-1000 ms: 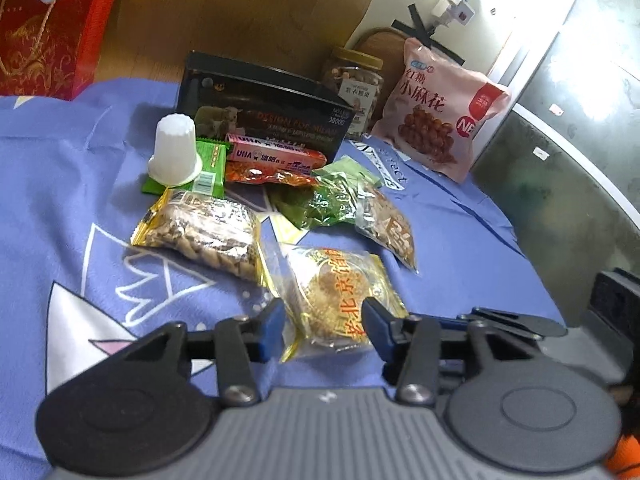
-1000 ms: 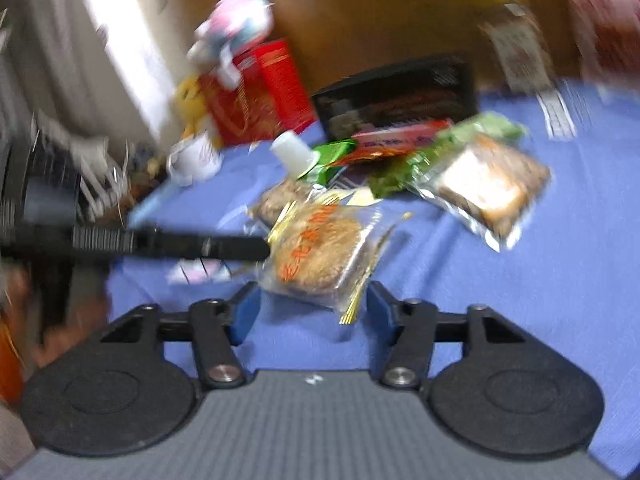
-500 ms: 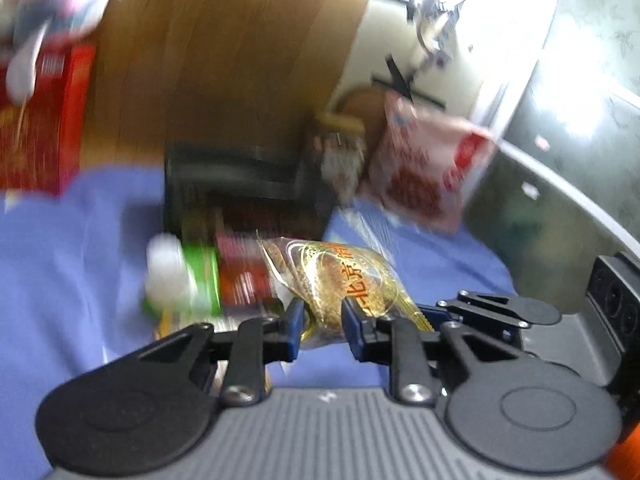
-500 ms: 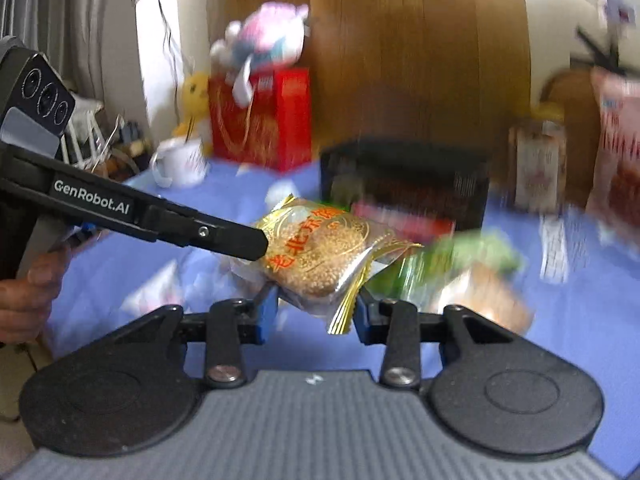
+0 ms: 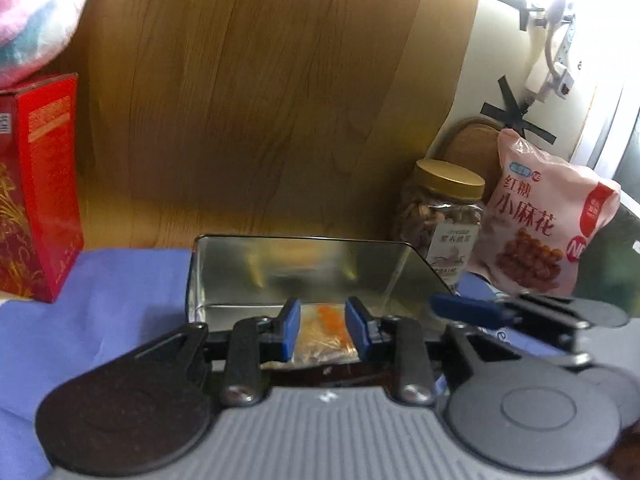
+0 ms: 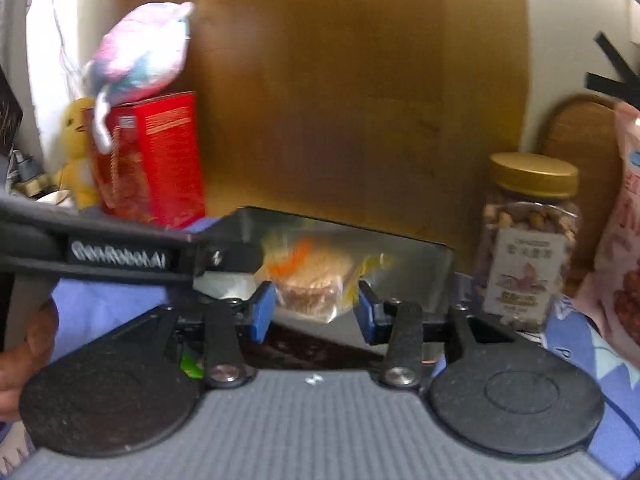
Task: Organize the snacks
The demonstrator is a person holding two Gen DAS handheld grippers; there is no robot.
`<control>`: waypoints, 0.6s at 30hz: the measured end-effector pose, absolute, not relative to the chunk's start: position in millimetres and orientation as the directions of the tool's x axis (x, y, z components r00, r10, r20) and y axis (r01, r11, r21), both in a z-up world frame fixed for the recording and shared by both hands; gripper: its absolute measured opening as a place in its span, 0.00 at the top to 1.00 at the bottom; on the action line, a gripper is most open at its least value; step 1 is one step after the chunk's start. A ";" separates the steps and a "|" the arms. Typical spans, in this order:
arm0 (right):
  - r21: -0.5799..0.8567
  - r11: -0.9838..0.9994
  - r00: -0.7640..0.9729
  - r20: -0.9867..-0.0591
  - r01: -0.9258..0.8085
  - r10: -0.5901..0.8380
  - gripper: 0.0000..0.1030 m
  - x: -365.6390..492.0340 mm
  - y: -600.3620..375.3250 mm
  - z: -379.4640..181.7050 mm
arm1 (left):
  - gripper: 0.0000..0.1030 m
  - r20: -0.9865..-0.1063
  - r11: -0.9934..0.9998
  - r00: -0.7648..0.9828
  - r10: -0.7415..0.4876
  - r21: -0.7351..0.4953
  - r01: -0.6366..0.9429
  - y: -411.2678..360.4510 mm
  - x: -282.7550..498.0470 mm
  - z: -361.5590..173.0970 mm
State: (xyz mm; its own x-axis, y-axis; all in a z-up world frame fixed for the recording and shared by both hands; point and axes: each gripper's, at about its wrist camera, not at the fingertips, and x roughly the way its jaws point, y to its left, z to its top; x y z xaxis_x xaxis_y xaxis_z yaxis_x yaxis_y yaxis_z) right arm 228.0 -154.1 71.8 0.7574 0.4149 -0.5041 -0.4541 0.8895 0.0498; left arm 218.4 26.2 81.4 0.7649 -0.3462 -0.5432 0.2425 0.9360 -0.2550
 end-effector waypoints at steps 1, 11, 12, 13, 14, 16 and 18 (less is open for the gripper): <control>0.059 0.891 0.765 -0.490 -0.450 0.419 0.51 220.9 -160.3 72.8 | 0.73 -0.527 0.934 0.774 -0.352 -0.257 0.250 29.8 209.8 82.0; 0.355 0.904 0.764 -0.507 -0.236 0.399 0.51 136.4 -284.1 5.7 | 0.70 -0.551 0.833 0.625 -0.553 -0.378 0.404 -0.9 122.3 51.8; 0.388 0.897 0.758 -0.515 -0.211 0.401 0.51 134.6 -290.5 -2.4 | 0.70 -0.561 0.824 0.604 -0.566 -0.389 0.411 -6.5 115.6 45.7; 0.422 0.888 0.751 -0.524 -0.182 0.403 0.51 131.2 -297.2 -10.6 | 0.68 -0.571 0.818 0.586 -0.575 -0.396 0.417 -11.9 108.1 39.6; 0.451 0.877 0.751 -0.519 -0.167 0.409 0.51 127.0 -300.9 -15.8 | 0.66 -0.577 0.816 0.578 -0.577 -0.396 0.420 -14.8 99.8 33.8; 0.489 0.855 0.755 -0.491 -0.174 0.435 0.50 116.0 -298.4 -17.8 | 0.66 -0.594 0.822 0.569 -0.569 -0.389 0.416 -20.7 88.9 23.3; 0.506 0.840 0.743 -0.481 -0.198 0.465 0.50 106.9 -287.3 -16.5 | 0.66 -0.614 0.830 0.559 -0.557 -0.397 0.391 -19.1 83.8 13.3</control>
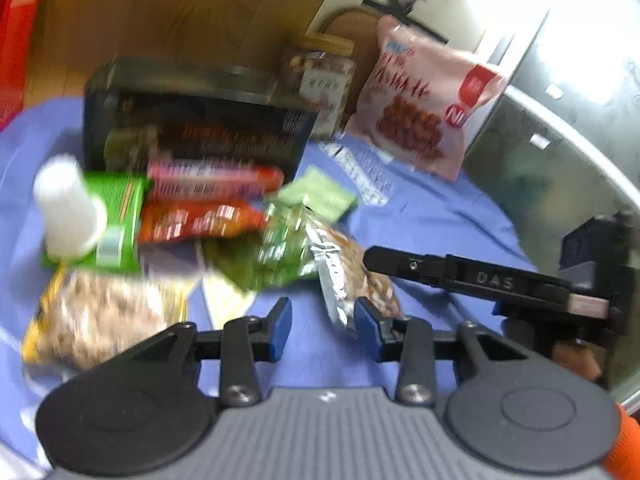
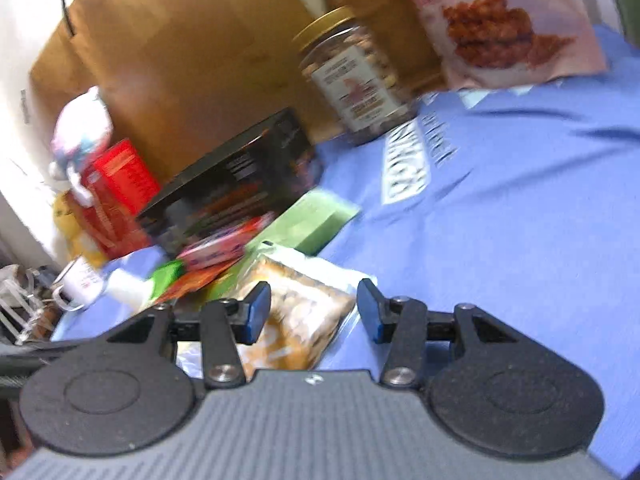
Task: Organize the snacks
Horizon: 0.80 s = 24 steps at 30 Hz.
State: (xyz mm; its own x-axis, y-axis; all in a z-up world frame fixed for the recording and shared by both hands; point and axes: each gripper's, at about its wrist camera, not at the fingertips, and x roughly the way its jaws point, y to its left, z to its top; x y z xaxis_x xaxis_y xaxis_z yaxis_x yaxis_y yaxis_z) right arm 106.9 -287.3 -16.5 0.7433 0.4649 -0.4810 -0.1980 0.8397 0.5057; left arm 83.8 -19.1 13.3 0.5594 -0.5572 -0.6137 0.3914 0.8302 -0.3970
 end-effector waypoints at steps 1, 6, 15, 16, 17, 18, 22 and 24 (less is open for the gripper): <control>0.498 0.840 0.738 -0.480 -0.216 0.475 0.50 101.0 -278.2 -15.8 | 0.67 -0.624 0.832 0.552 -0.554 -0.407 0.376 -16.9 81.3 8.7; 0.457 0.836 0.723 -0.461 -0.304 0.515 0.50 68.3 -244.0 -11.4 | 0.71 -0.630 0.861 0.587 -0.508 -0.399 0.317 4.8 65.3 7.6; 0.581 0.766 0.730 -0.392 -0.275 0.560 0.50 63.8 -266.8 -9.7 | 0.65 -0.618 0.843 0.576 -0.535 -0.441 0.309 18.1 54.4 9.2; 0.634 0.735 0.726 -0.384 -0.242 0.570 0.49 59.7 -276.1 -12.8 | 0.63 -0.609 0.834 0.574 -0.548 -0.457 0.311 20.6 54.5 10.0; 0.682 0.699 0.723 -0.369 -0.217 0.584 0.50 56.6 -284.6 -15.5 | 0.60 -0.599 0.823 0.571 -0.562 -0.473 0.314 23.3 54.5 11.1; 0.736 0.650 0.717 -0.347 -0.192 0.604 0.52 52.3 -294.6 -19.7 | 0.59 -0.592 0.815 0.568 -0.572 -0.486 0.314 24.9 54.9 12.2; 0.827 0.544 0.703 -0.302 -0.143 0.644 0.55 38.8 -311.8 -24.7 | 0.58 -0.579 0.792 0.552 -0.600 -0.526 0.309 29.0 62.9 11.5; 0.818 0.558 0.699 -0.315 -0.143 0.642 0.55 37.1 -307.8 -22.0 | 0.58 -0.587 0.797 0.551 -0.593 -0.523 0.302 27.5 68.8 9.0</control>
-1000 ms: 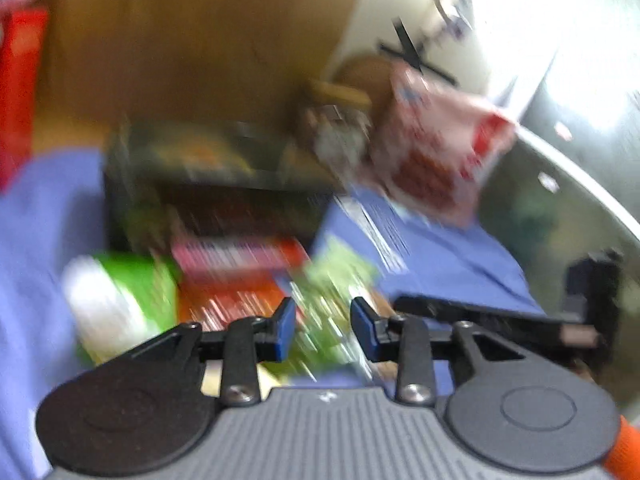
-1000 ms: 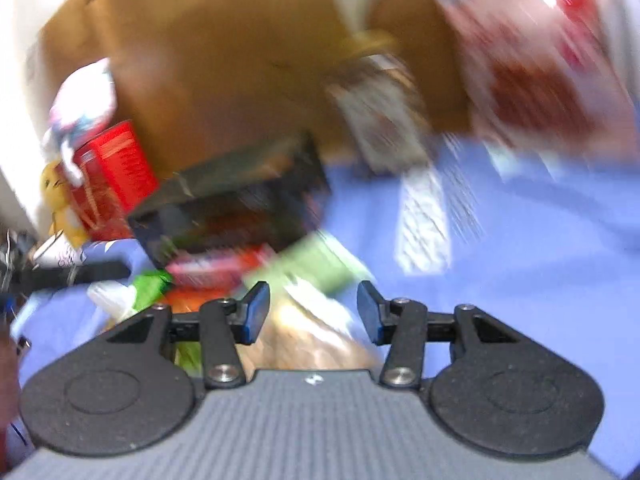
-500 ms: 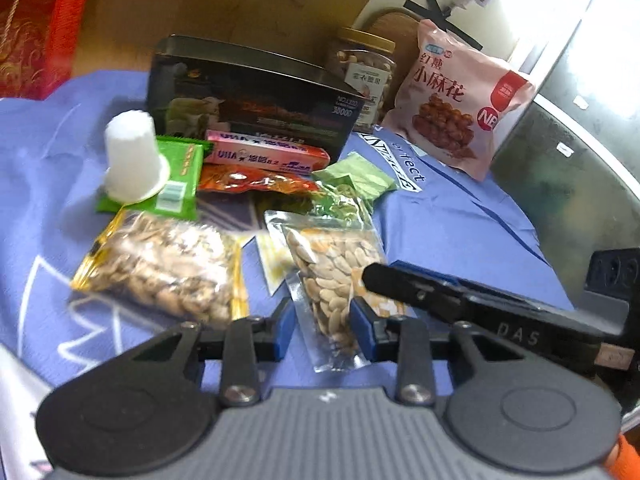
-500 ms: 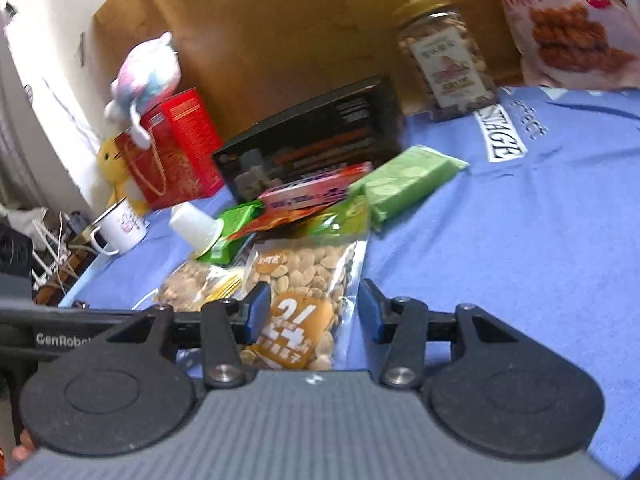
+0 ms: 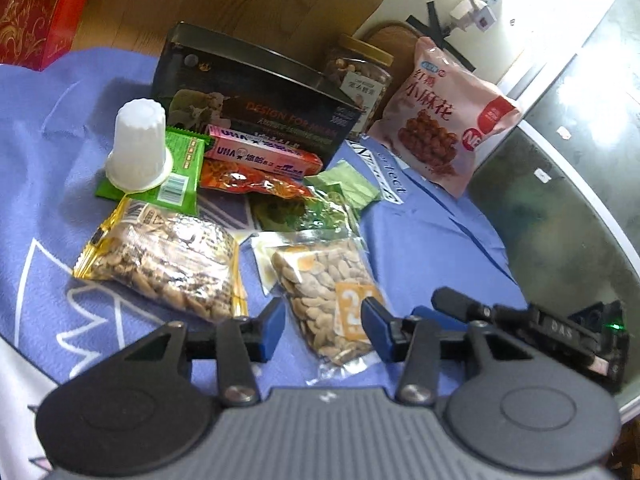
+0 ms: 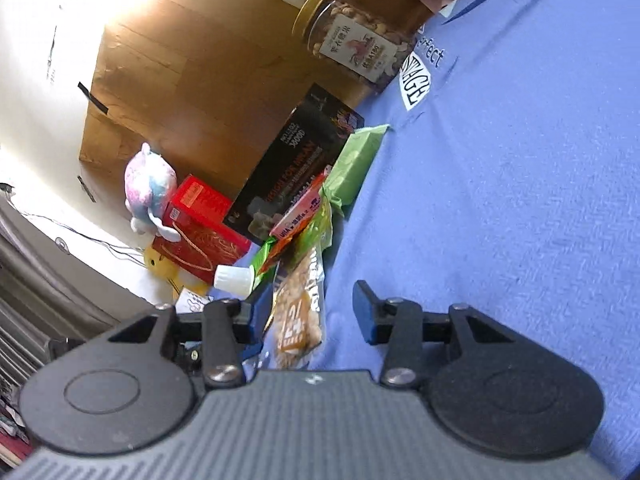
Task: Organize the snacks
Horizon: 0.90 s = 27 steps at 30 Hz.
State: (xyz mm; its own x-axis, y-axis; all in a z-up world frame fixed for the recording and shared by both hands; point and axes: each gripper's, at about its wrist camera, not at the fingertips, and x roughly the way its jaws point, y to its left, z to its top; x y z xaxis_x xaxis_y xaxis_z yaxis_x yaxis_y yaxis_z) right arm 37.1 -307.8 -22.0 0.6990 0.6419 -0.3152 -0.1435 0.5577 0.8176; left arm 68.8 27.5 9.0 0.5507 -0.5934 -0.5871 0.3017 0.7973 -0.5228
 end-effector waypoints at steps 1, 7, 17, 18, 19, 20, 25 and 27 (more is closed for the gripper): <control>0.806 0.573 0.695 -0.327 -0.150 0.641 0.55 37.3 -304.2 -20.0 | 0.58 -0.589 0.797 0.548 -0.593 -0.524 0.300 26.7 71.6 7.4; 0.737 0.642 0.636 -0.395 -0.212 0.663 0.76 45.3 -265.6 -18.0 | 0.57 -0.582 0.792 0.545 -0.603 -0.514 0.328 15.9 74.0 -0.1; 0.736 0.645 0.596 -0.429 -0.205 0.679 0.80 49.5 -243.6 -15.2 | 0.53 -0.523 0.745 0.554 -0.648 -0.584 0.321 31.8 72.7 -7.9; 0.741 0.641 0.591 -0.429 -0.203 0.683 0.80 50.6 -243.2 -15.9 | 0.53 -0.523 0.743 0.550 -0.651 -0.589 0.319 33.4 72.7 -8.0; 0.754 0.628 0.585 -0.426 -0.191 0.690 0.82 52.3 -243.9 -17.2 | 0.52 -0.523 0.738 0.545 -0.655 -0.596 0.316 35.1 72.6 -7.8; 0.772 0.611 0.583 -0.420 -0.174 0.696 0.84 53.6 -245.6 -18.7 | 0.52 -0.518 0.727 0.534 -0.668 -0.608 0.318 36.7 71.6 -6.7; 0.912 0.409 0.572 -0.323 -0.024 0.754 0.88 48.9 -271.9 -39.3 | 0.37 -0.495 0.702 0.520 -0.697 -0.618 0.353 46.2 59.1 0.9; 0.949 0.314 0.577 -0.275 0.033 0.769 0.88 45.0 -282.6 -48.1 | 0.35 -0.483 0.676 0.498 -0.720 -0.649 0.349 49.7 56.7 -0.5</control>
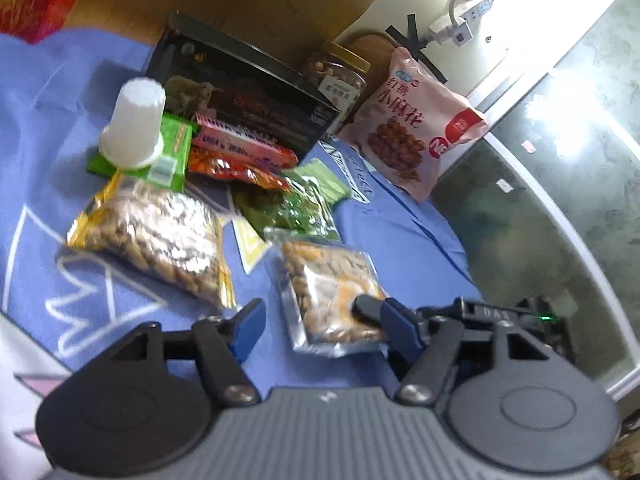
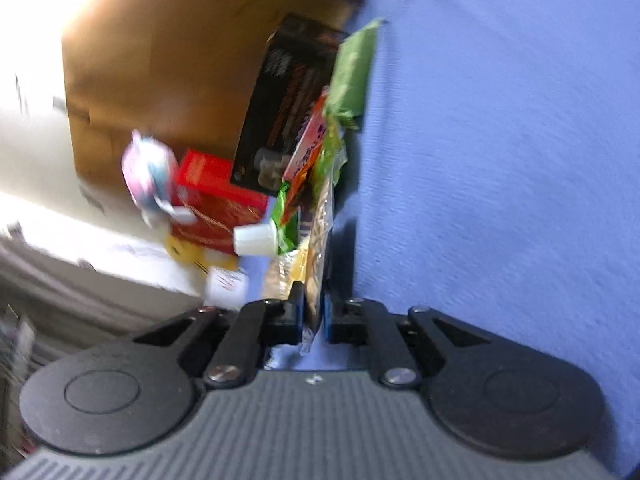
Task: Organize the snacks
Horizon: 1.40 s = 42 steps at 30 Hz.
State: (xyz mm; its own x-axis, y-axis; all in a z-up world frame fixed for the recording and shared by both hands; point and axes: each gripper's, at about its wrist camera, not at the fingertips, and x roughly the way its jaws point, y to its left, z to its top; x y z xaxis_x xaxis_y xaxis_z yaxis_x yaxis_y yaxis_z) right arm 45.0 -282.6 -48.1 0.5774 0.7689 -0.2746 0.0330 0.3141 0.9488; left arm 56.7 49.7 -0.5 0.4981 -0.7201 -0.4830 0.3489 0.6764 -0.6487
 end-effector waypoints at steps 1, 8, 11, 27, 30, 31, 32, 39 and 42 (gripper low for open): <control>0.961 0.270 0.577 -0.252 0.056 0.777 0.88 43.3 -286.5 -51.4 | 0.30 -0.473 0.655 0.481 -0.738 -0.675 0.341 50.9 56.7 -2.7; 0.986 0.138 0.547 -0.166 0.093 0.820 0.89 24.8 -288.2 -53.8 | 0.66 -0.409 0.533 0.392 -0.824 -0.795 0.290 40.1 69.8 -14.7; 0.981 0.178 0.563 -0.190 0.077 0.804 0.89 21.6 -288.1 -44.4 | 0.69 -0.399 0.528 0.397 -0.827 -0.793 0.303 35.9 72.2 -8.6; 0.946 0.290 0.559 -0.162 -0.147 0.813 0.87 86.0 -253.6 4.9 | 0.67 -0.420 0.639 0.510 -0.751 -0.657 0.400 49.6 123.7 69.0; 0.930 0.319 0.562 -0.168 -0.181 0.810 0.87 121.2 -247.5 24.0 | 0.61 -0.409 0.652 0.543 -0.733 -0.650 0.390 53.2 161.0 83.9; 0.921 0.340 0.568 -0.179 -0.191 0.803 0.87 135.4 -244.4 32.3 | 0.59 -0.408 0.656 0.554 -0.726 -0.654 0.378 54.6 174.6 86.5; 0.911 0.362 0.572 -0.192 -0.200 0.798 0.87 148.2 -242.0 38.9 | 0.58 -0.409 0.663 0.566 -0.715 -0.654 0.365 55.9 188.2 88.3; 0.802 0.553 0.579 -0.345 -0.226 0.738 0.80 235.4 -206.1 56.2 | 0.45 -0.512 0.777 0.637 -0.576 -0.584 0.235 64.2 257.4 79.8; 0.591 0.761 0.659 -0.465 -0.267 0.592 0.67 247.0 -181.7 60.6 | 0.45 -0.556 0.842 0.664 -0.499 -0.494 0.219 63.5 261.8 79.6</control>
State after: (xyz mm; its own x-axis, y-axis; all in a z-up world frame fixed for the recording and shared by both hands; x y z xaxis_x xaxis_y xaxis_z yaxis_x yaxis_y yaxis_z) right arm 247.0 -181.7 60.6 0.6587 0.5917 -0.4647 -0.2667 0.7612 0.5912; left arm 261.8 63.5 79.6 0.6643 -0.4992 -0.5563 0.2185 0.8415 -0.4941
